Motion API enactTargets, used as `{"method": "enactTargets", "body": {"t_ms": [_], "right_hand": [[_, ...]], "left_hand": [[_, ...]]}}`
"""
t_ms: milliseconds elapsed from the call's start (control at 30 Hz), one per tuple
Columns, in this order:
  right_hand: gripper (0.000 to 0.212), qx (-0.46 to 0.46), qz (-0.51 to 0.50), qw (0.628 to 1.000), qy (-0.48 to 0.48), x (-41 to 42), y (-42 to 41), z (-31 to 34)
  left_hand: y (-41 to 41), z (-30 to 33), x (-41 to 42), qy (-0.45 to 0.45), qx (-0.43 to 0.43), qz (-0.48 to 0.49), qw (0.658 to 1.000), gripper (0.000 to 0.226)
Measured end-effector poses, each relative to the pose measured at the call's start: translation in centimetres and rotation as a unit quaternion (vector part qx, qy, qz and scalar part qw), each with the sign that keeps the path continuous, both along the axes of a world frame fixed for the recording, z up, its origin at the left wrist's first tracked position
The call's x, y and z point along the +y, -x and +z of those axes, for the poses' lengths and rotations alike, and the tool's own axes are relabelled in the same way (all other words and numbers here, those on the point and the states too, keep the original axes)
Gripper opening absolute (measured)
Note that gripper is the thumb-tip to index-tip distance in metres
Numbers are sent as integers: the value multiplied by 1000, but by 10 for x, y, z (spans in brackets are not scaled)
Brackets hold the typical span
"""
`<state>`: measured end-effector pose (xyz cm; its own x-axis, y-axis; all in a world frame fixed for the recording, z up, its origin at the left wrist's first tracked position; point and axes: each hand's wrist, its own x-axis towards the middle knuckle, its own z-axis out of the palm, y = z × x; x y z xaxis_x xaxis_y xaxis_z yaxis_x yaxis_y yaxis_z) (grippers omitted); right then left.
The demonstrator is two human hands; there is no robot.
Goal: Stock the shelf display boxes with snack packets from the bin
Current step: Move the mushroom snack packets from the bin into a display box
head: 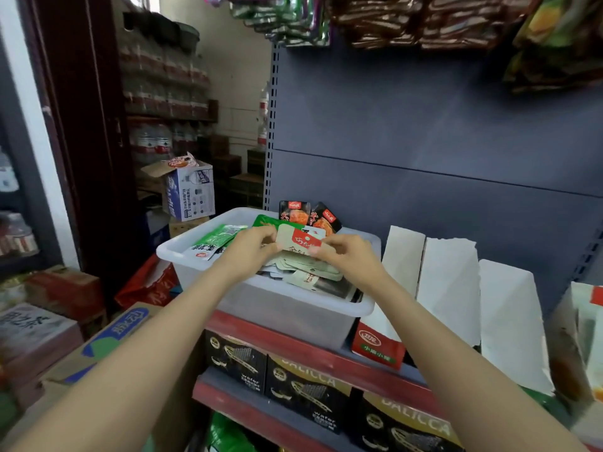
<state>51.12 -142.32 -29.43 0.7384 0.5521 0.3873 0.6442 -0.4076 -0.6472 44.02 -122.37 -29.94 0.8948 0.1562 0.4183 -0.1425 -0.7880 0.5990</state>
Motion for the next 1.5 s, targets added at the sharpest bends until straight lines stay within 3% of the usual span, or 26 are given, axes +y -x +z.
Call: {"method": "enactTargets", "body": {"t_ms": [67,133,367,533,633,867,1133,1367,1500], "right_hand": [[26,-8,-2,1000,30,1,3,2],[15,0,-3,1000,-28,0,11,6],[14,62,11,954,-295,-28,44,26],[12,101,-23,925,-365,-70,61,33],[12,94,-60,925,-364,-108,68,36],[10,16,-176,924,-340,-226,80,29],[8,-83,-316,906,-269,-337,76,31],[14,-107,-327,916,-205,-372,69,15],[21,-92,-313,928,-178,-376,71,4]], "left_hand": [[4,4,-4,19,-15,14,1000,14],[10,8,-10,45,-35,20,998,14],[32,27,-57,133,-173,-12,976,14],[36,42,-115,178,-170,-52,968,11],[37,49,-151,202,-136,-95,965,8],[31,46,-263,258,-70,-230,936,40],[10,41,-382,196,-109,-260,939,48],[-9,24,-409,119,-82,-251,957,52],[-6,19,-404,55,-99,-240,964,68]]}}
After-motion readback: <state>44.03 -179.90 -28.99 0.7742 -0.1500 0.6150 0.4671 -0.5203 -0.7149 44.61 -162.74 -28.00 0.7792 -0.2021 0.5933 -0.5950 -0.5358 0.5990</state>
